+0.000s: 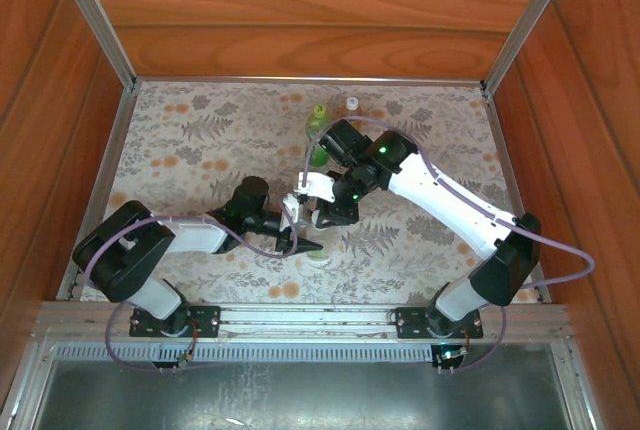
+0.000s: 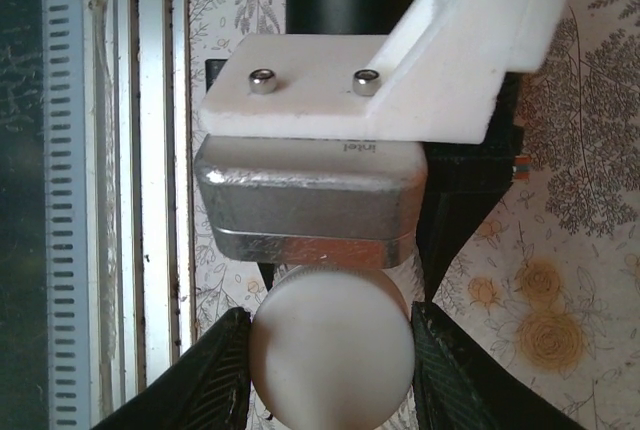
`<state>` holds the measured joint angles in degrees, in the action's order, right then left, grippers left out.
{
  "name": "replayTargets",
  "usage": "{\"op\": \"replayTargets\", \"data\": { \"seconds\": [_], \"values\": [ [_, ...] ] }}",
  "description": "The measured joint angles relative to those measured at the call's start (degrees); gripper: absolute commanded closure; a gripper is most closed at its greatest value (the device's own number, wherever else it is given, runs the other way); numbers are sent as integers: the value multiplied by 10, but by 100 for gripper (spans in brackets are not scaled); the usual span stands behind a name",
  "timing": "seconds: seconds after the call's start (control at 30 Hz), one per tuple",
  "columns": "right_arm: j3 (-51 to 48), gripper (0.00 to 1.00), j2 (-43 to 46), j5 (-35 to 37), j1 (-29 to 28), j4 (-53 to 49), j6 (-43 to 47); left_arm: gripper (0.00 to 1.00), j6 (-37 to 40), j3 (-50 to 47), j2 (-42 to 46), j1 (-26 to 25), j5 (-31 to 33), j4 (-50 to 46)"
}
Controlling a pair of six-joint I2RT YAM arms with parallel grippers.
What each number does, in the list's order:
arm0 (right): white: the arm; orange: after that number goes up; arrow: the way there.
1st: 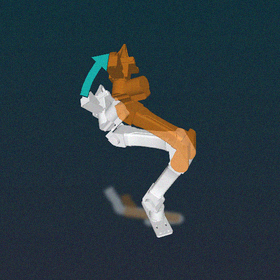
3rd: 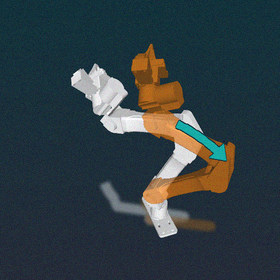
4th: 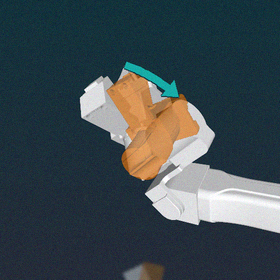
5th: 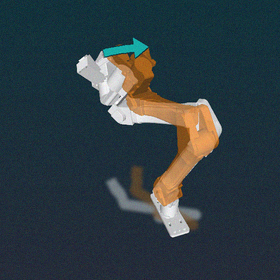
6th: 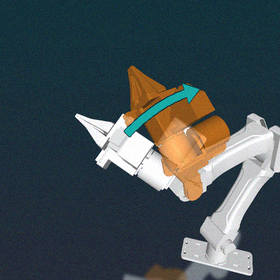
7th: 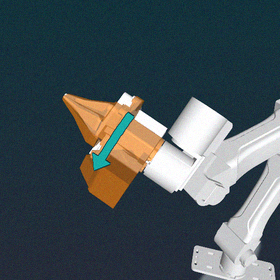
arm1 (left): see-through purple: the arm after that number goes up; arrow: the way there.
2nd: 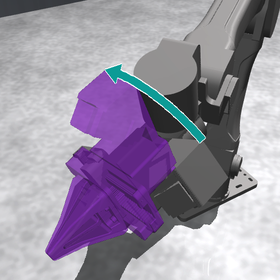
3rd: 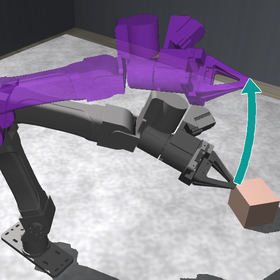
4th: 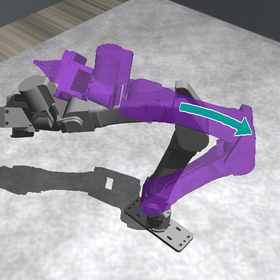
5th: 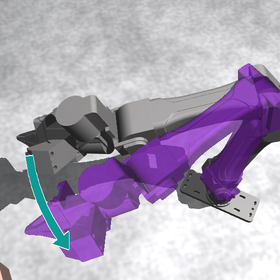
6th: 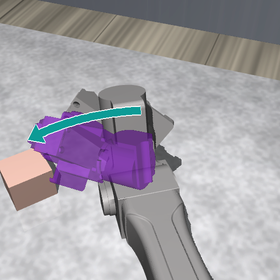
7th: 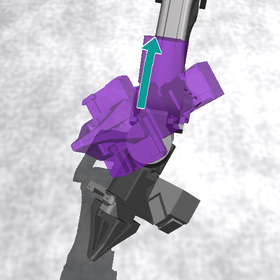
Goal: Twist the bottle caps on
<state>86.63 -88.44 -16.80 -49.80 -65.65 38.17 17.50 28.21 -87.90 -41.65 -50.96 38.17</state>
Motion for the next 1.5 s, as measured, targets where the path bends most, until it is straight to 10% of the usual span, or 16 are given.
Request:
{"op": "replayTargets", "data": {
  "seconds": [0.37, 0.6, 0.73, 1.03, 1.5],
  "values": [
    [-18, 81, 20, 154, -21, 92, -413, 36, -34, -2, 62, 1, 170, -40],
    [-29, 58, 28, 206, -45, 103, -606, 36, -43, -2, 62, 1, 166, -45],
    [-73, 40, 73, 194, -46, 132, -568, 36, -43, -3, 62, 1, 143, -45],
    [-137, 35, 195, 127, -45, 143, -272, 35, -29, -10, 50, 7, 53, -44],
    [-54, 42, 57, 45, -32, 83, -19, 35, 7, -13, 38, 7, -7, -43]
  ]
}}
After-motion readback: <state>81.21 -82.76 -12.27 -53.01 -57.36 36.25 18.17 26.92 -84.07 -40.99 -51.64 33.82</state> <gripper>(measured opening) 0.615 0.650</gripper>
